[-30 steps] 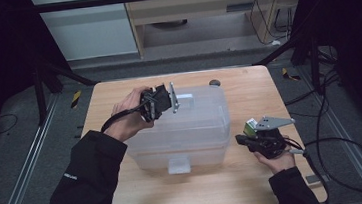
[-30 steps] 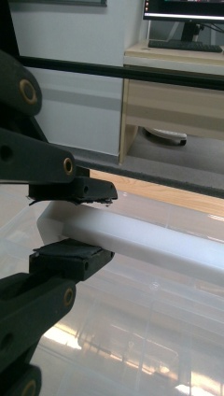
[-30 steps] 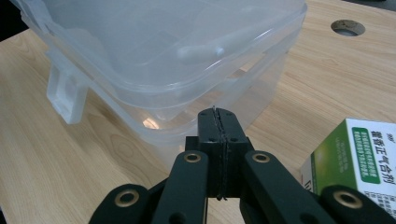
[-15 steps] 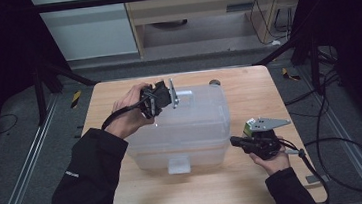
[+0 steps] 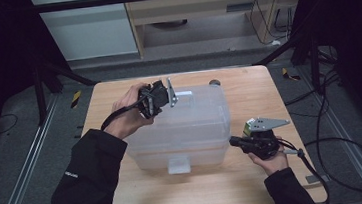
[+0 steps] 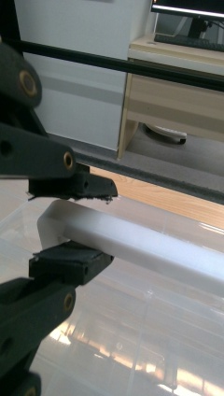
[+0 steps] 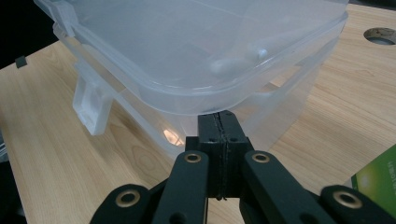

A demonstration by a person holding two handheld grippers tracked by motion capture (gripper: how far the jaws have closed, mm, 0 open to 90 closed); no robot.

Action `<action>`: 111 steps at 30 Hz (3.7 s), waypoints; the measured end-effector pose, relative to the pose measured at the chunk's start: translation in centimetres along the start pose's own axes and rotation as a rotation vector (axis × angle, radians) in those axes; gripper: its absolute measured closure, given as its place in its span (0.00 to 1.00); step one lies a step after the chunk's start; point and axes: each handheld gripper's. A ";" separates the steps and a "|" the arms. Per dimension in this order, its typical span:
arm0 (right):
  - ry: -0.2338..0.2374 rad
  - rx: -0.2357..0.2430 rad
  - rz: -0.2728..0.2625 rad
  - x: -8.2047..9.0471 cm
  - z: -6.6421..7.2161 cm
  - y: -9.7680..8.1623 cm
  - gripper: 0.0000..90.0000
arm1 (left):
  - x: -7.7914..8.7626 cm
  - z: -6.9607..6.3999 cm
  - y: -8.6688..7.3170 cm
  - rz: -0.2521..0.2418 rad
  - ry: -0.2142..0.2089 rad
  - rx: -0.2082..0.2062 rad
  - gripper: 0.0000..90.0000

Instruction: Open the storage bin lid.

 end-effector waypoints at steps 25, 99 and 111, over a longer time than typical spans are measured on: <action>0.004 -0.001 -0.025 0.2 0.0 0.1 1.00 | 6.2 1.1 -4.9 -0.214 0.050 0.324 0.59; -0.015 0.001 -0.080 0.4 0.0 1.8 1.00 | 3.4 -9.0 -18.1 -0.306 0.102 0.785 0.67; -0.016 -0.001 -0.100 0.4 0.1 2.2 1.00 | 3.6 -8.8 -18.0 -0.353 0.114 0.811 0.66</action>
Point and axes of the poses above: each handheld gripper's, and its own axes: x roughly backward along the jaws, y roughly out of its top, z roughly to its left, and after that the axes turned 6 degrees about -z, right-handed
